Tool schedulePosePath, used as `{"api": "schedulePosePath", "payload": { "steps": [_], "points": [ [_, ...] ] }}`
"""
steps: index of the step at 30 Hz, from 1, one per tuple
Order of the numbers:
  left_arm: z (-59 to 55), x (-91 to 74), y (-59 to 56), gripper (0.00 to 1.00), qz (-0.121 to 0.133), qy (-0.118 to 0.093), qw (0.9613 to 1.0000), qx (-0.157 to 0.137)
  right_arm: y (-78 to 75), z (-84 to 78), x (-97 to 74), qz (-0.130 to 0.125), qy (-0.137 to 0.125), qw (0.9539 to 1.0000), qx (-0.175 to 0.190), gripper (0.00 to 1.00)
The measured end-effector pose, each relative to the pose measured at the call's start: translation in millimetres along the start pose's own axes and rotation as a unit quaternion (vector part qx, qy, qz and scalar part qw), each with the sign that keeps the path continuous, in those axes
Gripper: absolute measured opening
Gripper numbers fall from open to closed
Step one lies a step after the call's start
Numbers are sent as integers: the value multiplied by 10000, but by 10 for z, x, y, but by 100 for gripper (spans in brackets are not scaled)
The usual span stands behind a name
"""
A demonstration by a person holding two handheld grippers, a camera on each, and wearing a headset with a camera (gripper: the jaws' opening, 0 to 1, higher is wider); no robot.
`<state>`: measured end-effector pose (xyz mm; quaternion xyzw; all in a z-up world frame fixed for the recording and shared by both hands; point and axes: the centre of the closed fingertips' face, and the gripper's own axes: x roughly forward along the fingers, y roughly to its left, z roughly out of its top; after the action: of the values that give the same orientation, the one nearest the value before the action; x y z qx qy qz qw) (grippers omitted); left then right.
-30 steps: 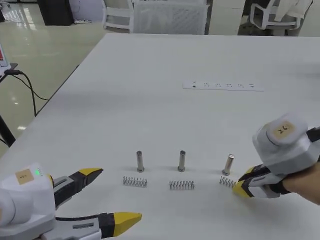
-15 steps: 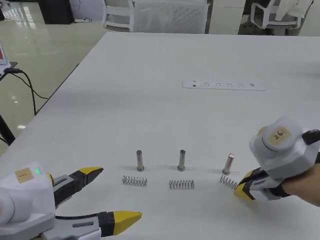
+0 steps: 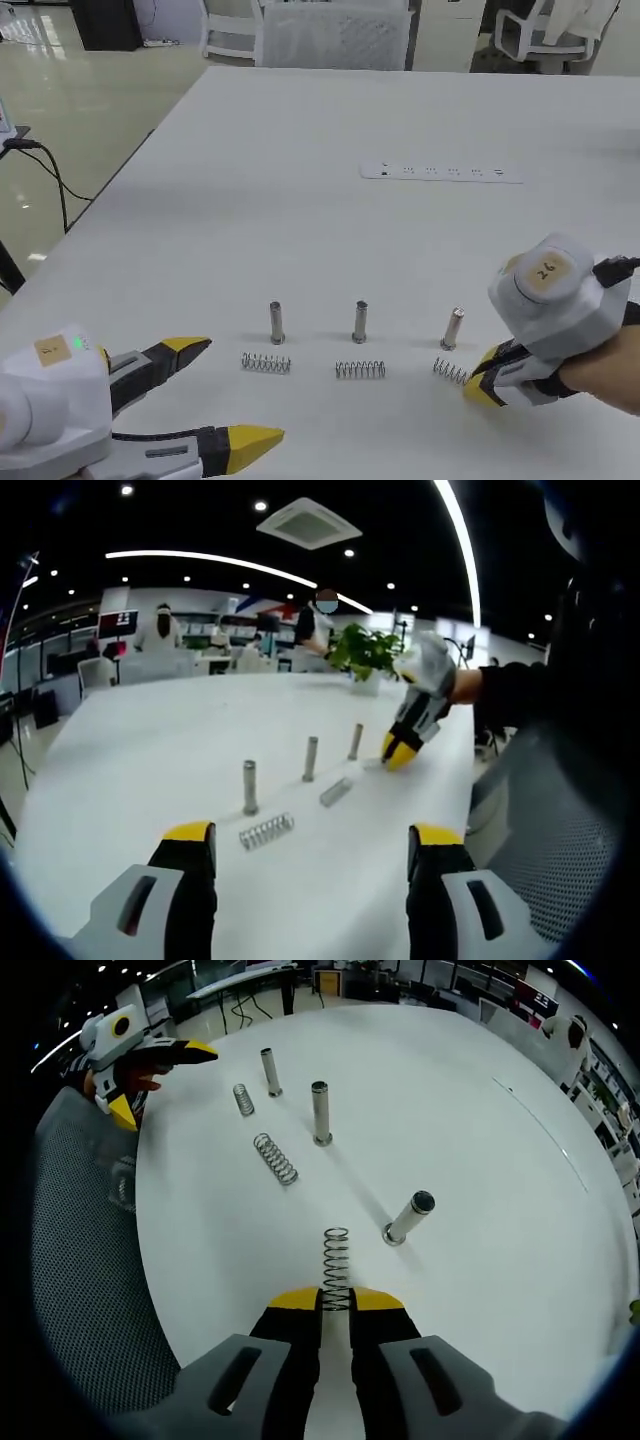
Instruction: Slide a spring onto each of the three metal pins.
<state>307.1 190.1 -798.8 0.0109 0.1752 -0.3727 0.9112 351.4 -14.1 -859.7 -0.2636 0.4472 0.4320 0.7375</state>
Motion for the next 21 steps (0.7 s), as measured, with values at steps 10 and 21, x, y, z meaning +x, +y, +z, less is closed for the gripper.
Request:
{"api": "schedulePosePath", "payload": {
  "steps": [10, 21],
  "points": [
    [138, 15, -52, 69, -262, -49, 9996, 81, 131, 107, -55, 139, -118, 9998, -45, 7],
    [268, 84, -190, 61, -645, 39, 9975, 280, 292, 270, -99, 296, -180, 9990, -287, 7]
  ]
}}
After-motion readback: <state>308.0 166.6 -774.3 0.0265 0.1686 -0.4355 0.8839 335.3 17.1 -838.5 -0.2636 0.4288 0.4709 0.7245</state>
